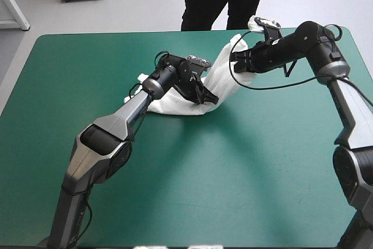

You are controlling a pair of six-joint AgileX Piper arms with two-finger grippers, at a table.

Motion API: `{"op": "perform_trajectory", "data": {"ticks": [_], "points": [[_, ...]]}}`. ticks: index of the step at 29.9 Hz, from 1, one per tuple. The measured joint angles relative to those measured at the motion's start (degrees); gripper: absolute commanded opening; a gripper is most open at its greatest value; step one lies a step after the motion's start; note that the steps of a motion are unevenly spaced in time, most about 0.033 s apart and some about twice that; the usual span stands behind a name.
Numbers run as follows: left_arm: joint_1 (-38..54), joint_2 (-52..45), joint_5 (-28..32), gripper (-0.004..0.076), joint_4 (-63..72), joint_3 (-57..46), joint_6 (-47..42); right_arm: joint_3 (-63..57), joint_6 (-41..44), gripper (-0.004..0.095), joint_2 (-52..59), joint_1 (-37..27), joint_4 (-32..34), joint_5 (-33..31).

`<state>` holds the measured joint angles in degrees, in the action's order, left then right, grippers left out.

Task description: Fold the cloth

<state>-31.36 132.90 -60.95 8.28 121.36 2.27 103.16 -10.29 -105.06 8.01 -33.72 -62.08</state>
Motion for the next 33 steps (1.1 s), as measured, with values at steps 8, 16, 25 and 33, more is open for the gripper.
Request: {"op": "perform_trajectory", "data": {"ticks": [8,16,25,33], "points": [[0.00,-0.11,-0.04,-0.0010,-0.25,0.00,0.00,0.77,-0.67,-0.0013,0.05,0.85,1.24,0.53],[0.08,-6.41,-8.35,-0.0010,-7.50,-1.26,-3.41,0.95,-0.62,-0.0013,0.05,0.85,2.68,0.98],[7.03,-26.59,-7.13,-0.0010,-11.17,-21.75,-5.22,0.95,-0.51,-0.0013,0.05,0.85,2.78,2.06],[11.54,-52.88,-2.99,-0.0010,-8.81,-46.69,-5.22,0.95,-0.49,-0.0013,0.05,3.73,3.65,5.87]]}}
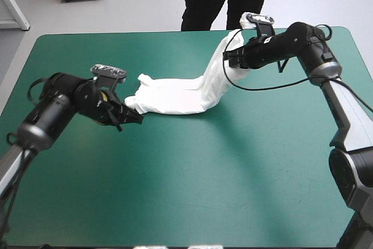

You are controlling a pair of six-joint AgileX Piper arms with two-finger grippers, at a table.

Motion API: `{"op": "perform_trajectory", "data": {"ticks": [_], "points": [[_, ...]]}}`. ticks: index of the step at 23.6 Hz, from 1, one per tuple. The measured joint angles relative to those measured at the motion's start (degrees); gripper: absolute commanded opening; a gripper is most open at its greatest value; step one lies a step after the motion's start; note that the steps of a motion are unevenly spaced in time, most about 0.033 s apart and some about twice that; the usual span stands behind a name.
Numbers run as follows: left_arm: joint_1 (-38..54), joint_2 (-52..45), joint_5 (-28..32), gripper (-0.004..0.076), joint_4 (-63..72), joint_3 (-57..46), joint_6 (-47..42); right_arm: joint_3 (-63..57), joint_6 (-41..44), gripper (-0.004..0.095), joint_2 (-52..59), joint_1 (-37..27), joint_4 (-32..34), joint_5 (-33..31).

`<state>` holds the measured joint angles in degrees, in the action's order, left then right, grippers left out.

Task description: Fold the cloth

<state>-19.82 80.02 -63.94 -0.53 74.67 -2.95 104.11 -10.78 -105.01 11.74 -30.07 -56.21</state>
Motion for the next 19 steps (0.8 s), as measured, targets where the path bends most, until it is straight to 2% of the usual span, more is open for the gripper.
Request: {"op": "perform_trajectory", "data": {"ticks": [4,7,12,16,17,18,19], "points": [[0.04,-9.93,-0.10,-0.0010,1.01,-5.44,0.00,0.17,0.17,-0.0013,-1.27,4.83,-0.06,3.11],[0.04,-14.32,-2.59,-0.0010,1.60,-6.63,0.00,0.17,0.22,-0.0013,-3.73,8.65,-0.17,6.20],[0.04,-19.02,-7.41,-0.0010,3.72,-6.80,0.00,0.68,0.58,-0.0012,-9.18,15.54,-0.23,13.33],[0.04,-19.54,-7.50,-0.0010,6.86,-6.86,0.00,4.59,2.88,0.0007,-15.87,19.83,-0.23,15.52],[0.04,-19.54,-7.50,-0.0010,7.68,-6.96,0.00,5.51,3.02,0.0116,-16.92,20.33,-0.23,15.57],[0.04,-19.54,-7.50,-0.0010,8.87,-6.98,0.00,7.34,3.02,0.0311,-18.52,20.99,-0.23,15.17],[0.04,-19.54,-7.55,-0.0010,9.93,-6.98,0.00,9.22,3.02,0.0419,-19.53,21.24,-0.17,13.48]]}}
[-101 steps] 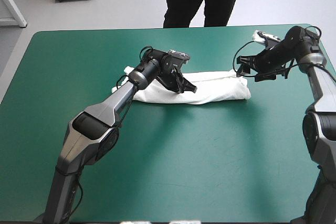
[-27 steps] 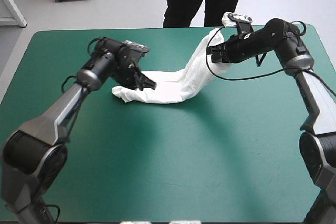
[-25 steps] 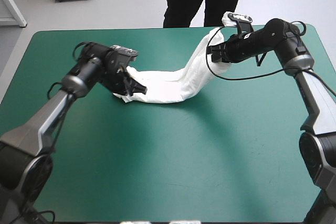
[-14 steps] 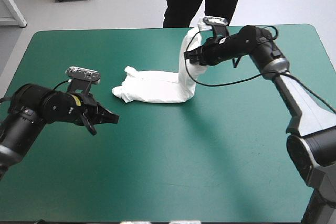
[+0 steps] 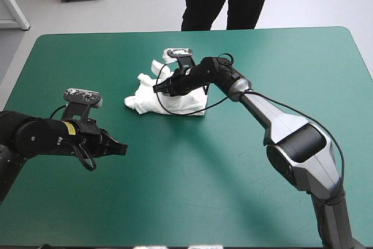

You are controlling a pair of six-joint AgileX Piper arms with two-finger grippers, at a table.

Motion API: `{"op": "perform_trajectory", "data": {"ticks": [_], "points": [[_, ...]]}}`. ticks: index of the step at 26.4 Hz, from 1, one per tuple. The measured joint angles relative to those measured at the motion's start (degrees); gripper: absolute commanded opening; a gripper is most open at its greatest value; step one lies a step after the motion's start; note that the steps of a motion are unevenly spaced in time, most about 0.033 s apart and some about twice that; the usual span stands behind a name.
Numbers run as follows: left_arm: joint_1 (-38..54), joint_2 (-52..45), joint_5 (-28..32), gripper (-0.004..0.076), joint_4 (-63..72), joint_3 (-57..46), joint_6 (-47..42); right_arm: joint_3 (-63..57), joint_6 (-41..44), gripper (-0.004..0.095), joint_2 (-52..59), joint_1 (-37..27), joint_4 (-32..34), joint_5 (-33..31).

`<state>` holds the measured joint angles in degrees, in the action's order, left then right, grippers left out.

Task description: Fold the cloth

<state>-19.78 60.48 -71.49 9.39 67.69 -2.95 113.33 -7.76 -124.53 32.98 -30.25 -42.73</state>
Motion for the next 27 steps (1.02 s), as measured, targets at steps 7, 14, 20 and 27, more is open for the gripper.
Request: {"op": "perform_trajectory", "data": {"ticks": [7,14,20,27], "points": [[0.00,0.00,0.00,-0.0010,0.55,-0.07,0.00,6.99,4.18,0.0605,1.57,-0.91,0.83,-9.43],[0.00,0.00,0.00,-0.0010,0.93,-0.07,0.00,7.06,7.76,0.0582,6.26,-5.49,10.74,-18.53],[0.00,0.00,0.06,-0.0010,1.36,-0.07,0.00,4.07,7.76,0.0581,7.86,-10.39,13.14,-21.11],[0.00,0.00,2.03,-0.0010,2.95,-0.07,-0.02,3.92,7.35,0.0582,4.51,-12.47,11.73,-20.97]]}}
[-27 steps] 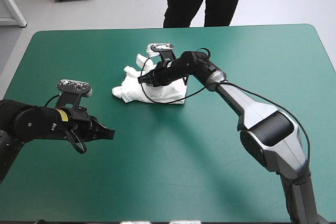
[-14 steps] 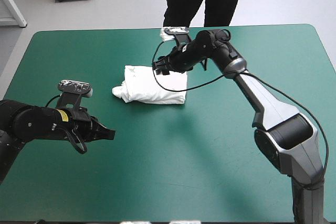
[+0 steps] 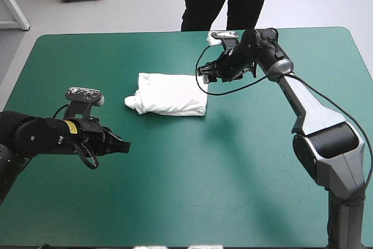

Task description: Fold the cloth

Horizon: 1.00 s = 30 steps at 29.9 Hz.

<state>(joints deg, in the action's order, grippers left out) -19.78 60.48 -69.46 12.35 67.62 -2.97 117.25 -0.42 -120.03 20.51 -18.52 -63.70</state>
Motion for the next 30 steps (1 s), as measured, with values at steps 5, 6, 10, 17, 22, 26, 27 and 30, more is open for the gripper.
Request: {"op": "perform_trajectory", "data": {"ticks": [5,6,10,17,22,26,27,30], "points": [[0.00,0.00,0.40,-0.0010,0.18,0.00,0.00,0.00,-1.32,0.0581,-3.85,0.00,-2.70,0.63],[0.00,0.05,0.40,-0.0010,0.18,0.00,0.00,0.00,-1.46,0.0581,-4.59,0.00,-3.17,0.69],[0.00,0.05,0.52,-0.0010,0.18,0.00,0.00,0.00,-1.92,0.0581,-6.93,0.00,-5.35,2.06],[0.00,0.05,0.92,-0.0010,0.18,0.00,-0.05,0.00,-2.48,0.0569,-10.69,0.00,-10.48,3.55],[0.00,0.05,1.03,-0.0010,0.18,0.00,-0.05,0.06,-2.59,0.0256,-11.84,-0.24,-13.29,4.01],[0.00,0.05,1.03,-0.0010,0.18,0.00,-0.05,0.06,-2.52,-0.0012,-12.55,-0.44,-13.04,3.96],[0.00,0.05,1.03,-0.0010,0.18,0.00,-0.05,0.06,-2.45,-0.0015,-12.54,-0.44,-12.48,4.09],[0.00,0.05,1.03,-0.0010,0.18,0.00,-0.05,0.06,-1.30,-0.0017,-12.18,-0.29,-9.64,4.76]]}}
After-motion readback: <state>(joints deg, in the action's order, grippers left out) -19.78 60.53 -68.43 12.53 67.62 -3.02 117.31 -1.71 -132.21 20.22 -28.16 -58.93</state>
